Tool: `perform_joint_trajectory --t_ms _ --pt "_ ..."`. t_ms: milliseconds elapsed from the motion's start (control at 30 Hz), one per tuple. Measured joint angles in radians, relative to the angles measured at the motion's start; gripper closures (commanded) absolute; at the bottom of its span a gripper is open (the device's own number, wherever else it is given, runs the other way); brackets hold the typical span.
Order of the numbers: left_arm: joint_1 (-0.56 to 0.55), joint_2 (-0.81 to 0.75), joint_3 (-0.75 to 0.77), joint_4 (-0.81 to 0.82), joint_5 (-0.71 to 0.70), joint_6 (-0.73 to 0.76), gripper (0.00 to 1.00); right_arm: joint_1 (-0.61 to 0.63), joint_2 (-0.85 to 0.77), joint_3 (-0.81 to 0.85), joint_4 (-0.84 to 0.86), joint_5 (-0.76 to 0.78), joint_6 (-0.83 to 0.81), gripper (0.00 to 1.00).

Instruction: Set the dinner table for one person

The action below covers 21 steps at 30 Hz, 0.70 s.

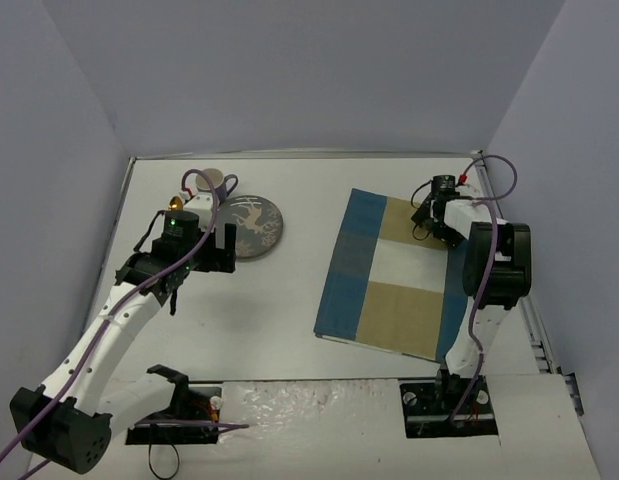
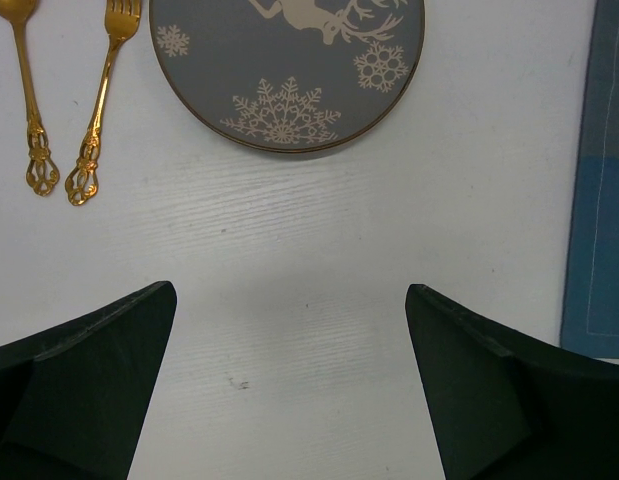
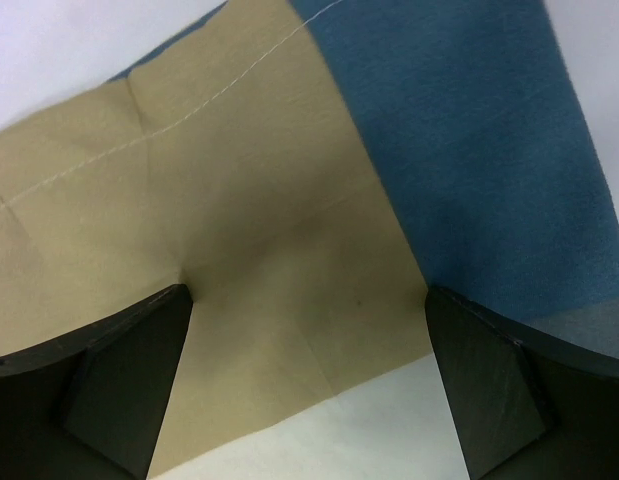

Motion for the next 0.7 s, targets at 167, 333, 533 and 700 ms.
perform_joint_trajectory --t_ms 167,333,533,700 --pt "0.000 -0.010 0.000 0.008 -0.007 0.004 0.03 0.020 0.172 0.233 0.051 -0.045 -0.122 0.06" --pt "0.000 -0.013 0.000 0.007 -0.007 0.018 0.03 0.113 0.269 0.375 0.068 -0.126 -0.291 0.08" --pt "-0.002 0.011 0.015 0.013 0.028 0.024 0.03 0.294 0.223 0.290 0.107 -0.200 -0.468 0.08" --pt "-0.009 0.128 0.091 0.039 0.078 0.023 0.03 0.370 0.068 0.092 0.076 -0.247 -0.527 0.03"
